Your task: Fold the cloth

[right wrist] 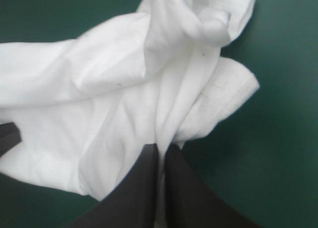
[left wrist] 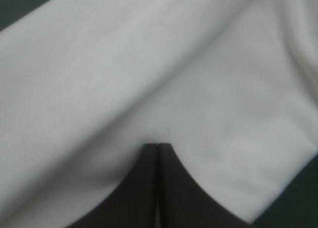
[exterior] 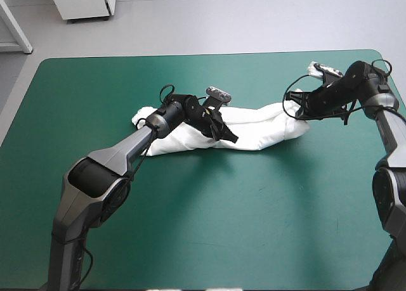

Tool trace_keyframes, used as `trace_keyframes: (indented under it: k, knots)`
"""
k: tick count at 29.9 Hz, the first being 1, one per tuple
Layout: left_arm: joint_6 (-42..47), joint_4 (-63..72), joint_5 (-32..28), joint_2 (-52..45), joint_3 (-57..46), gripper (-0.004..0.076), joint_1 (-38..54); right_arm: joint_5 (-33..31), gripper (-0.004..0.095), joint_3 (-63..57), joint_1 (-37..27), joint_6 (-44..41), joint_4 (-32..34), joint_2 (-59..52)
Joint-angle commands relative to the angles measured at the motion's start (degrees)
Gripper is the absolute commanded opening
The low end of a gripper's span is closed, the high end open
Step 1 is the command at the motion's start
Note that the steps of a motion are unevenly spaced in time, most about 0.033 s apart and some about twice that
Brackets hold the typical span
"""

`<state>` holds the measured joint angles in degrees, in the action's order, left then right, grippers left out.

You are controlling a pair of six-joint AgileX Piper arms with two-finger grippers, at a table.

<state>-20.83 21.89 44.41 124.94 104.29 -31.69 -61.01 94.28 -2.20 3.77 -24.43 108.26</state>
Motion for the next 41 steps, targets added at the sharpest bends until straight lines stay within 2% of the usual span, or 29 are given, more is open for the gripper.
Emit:
trace_keyframes:
  k: [1,9,18,27,33,36,41]
  knots:
    - [0.0,0.8,-0.8,-2.5,1.2,-0.0009,-0.1,-0.6,-0.0019,4.7,1.4,1.4,-3.9,-5.3]
    - [0.0,0.8,-0.8,-2.5,1.2,-0.0009,-0.1,-2.3,-0.0019,7.4,5.5,6.4,-14.5,-7.2]
    - [0.0,0.8,-0.8,-2.5,1.2,-0.0009,-0.1,-2.4,-0.0019,16.5,9.8,5.8,-14.9,-7.4]
    - [0.0,0.8,-1.4,-2.5,1.2,-0.0009,-0.1,-3.1,-0.0019,19.5,9.8,5.6,-17.2,-7.8]
    - [7.2,-4.4,3.5,-5.8,1.2,-0.0009,1.3,-2.9,-0.0019,19.5,9.8,5.6,-16.2,-7.6]
    - [8.9,-10.3,5.8,-10.8,1.1,-0.0009,3.2,-2.9,-0.0019,19.5,9.8,5.6,-16.1,-7.6]
    - [9.2,-12.8,14.0,-21.5,-3.8,-0.0009,6.7,-2.8,-0.0019,19.5,9.8,5.6,-16.4,-7.0]
